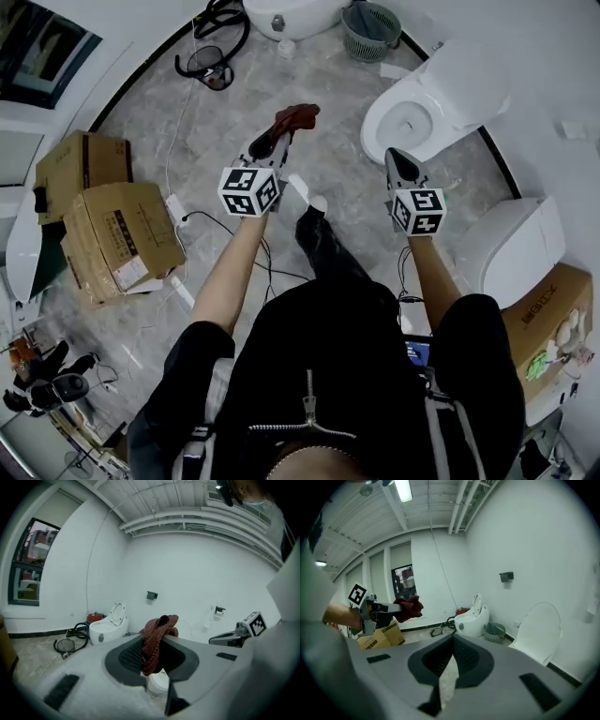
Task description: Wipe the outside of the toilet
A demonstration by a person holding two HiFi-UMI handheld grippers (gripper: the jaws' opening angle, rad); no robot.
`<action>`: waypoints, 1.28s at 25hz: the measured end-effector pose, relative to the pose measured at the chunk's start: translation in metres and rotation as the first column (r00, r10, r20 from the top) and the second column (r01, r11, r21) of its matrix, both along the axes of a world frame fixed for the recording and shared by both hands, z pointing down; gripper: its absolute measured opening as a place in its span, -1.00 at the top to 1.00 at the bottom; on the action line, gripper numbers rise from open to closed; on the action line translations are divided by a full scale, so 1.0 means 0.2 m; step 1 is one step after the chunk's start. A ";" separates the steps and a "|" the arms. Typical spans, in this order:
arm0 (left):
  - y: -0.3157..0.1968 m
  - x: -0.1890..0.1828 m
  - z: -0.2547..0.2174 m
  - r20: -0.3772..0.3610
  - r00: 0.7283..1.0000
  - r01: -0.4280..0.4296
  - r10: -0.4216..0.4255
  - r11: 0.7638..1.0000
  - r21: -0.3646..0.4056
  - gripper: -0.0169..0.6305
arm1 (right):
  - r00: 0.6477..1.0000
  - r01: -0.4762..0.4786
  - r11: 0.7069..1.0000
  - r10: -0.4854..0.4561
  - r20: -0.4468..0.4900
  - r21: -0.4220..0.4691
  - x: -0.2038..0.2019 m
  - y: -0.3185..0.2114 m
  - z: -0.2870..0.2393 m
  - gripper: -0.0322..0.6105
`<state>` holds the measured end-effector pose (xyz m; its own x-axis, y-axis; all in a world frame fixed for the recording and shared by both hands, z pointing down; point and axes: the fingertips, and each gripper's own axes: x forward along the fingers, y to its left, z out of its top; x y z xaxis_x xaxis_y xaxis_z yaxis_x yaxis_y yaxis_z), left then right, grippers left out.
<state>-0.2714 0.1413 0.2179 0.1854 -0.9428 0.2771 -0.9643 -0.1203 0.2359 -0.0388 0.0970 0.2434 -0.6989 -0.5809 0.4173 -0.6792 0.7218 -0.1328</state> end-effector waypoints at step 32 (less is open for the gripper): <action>-2.03 0.20 0.25 0.128 0.595 -0.791 0.793 0.606 -0.081 0.75 | 0.712 -0.701 0.712 0.702 0.026 -0.039 -0.24 -1.08 0.04 0.89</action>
